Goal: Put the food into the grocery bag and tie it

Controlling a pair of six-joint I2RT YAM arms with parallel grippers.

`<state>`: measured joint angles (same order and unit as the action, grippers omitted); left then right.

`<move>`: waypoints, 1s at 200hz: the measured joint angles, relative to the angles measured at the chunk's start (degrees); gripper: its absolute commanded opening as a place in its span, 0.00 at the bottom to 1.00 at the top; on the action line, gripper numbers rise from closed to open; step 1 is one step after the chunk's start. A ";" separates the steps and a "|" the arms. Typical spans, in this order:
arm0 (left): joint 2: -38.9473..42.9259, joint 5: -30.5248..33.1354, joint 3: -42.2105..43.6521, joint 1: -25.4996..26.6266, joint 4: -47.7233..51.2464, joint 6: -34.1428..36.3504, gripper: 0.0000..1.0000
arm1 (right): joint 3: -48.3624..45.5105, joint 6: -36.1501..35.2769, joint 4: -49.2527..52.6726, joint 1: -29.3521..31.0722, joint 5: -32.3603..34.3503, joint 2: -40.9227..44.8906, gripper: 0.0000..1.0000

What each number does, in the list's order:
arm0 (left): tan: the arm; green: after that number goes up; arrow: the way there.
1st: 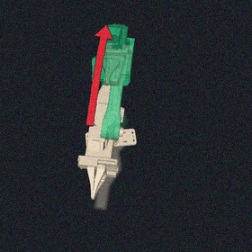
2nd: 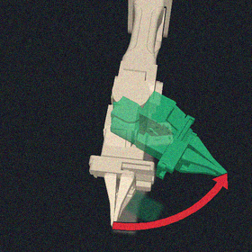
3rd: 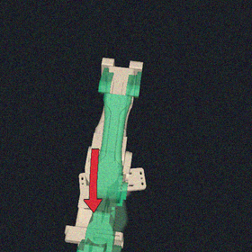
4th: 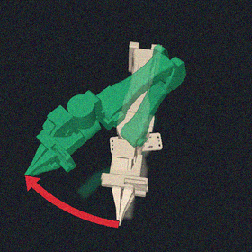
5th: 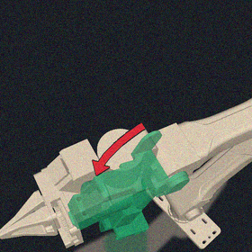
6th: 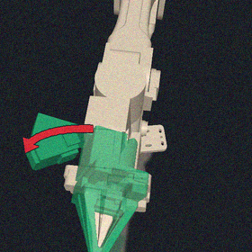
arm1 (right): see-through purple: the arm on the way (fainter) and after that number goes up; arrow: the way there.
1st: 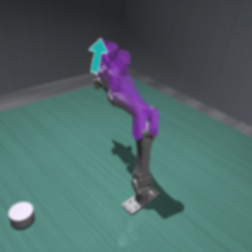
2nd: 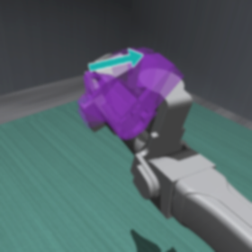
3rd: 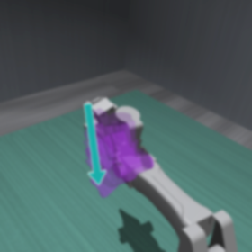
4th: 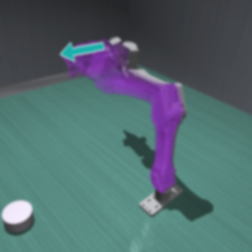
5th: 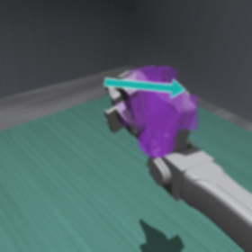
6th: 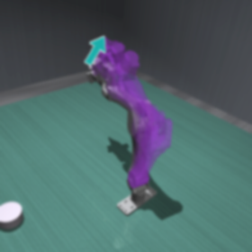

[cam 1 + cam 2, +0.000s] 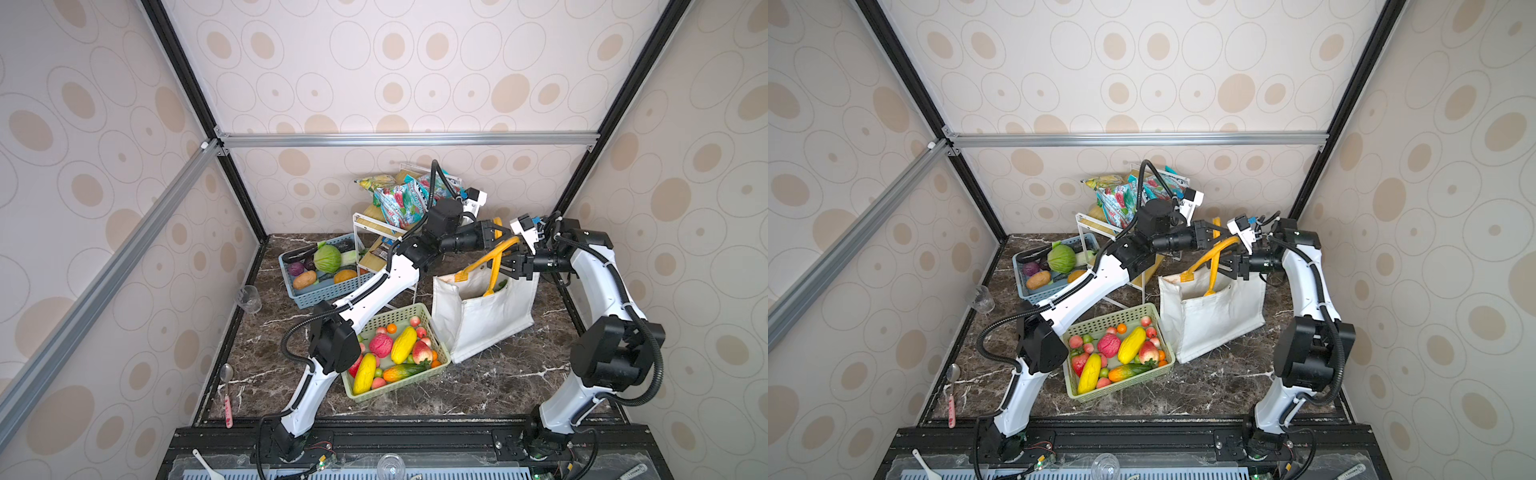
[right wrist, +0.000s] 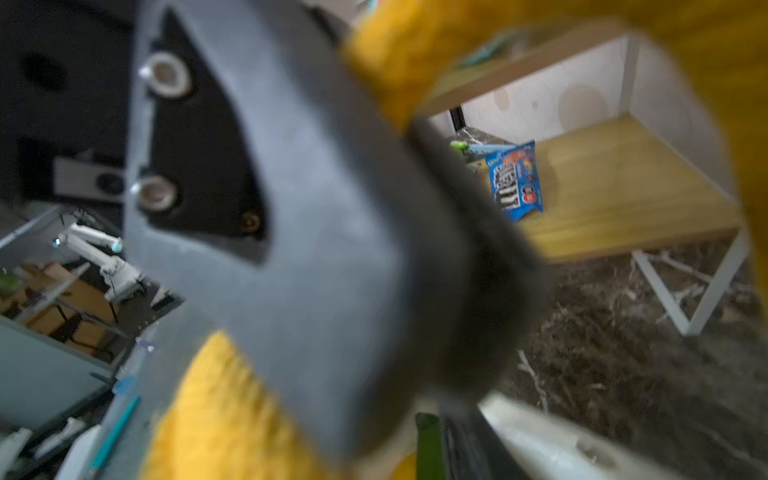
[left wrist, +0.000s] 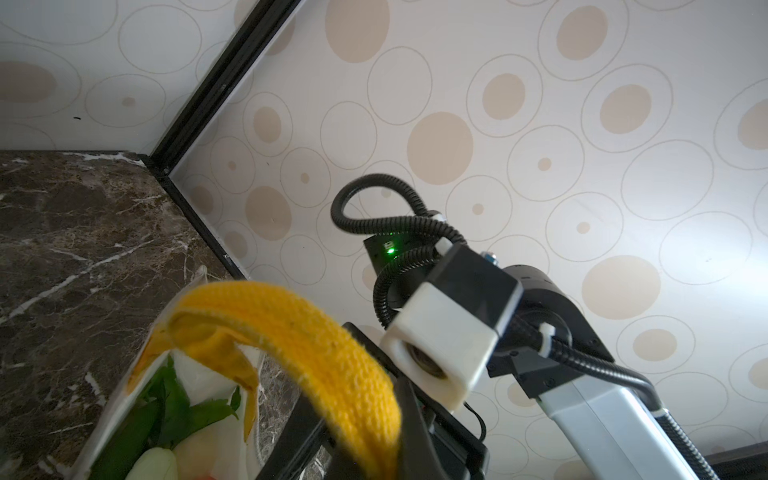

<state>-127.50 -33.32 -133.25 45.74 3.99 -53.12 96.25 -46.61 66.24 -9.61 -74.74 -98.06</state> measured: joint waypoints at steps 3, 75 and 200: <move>-0.15 0.00 0.00 0.00 -0.04 0.00 0.00 | -0.66 1.79 -1.38 0.00 0.48 0.55 0.49; -0.46 -1.18 1.88 0.00 -1.84 -0.76 0.00 | -14.93 14.32 -18.16 0.02 0.39 9.46 0.51; 0.33 -0.74 4.90 -0.42 -4.92 -2.38 0.00 | -35.78 41.11 -67.95 7.67 13.20 20.11 0.54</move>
<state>-127.17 -34.06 -128.35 45.32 -0.93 -55.51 60.47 -5.50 -1.72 -1.93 -61.54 -77.95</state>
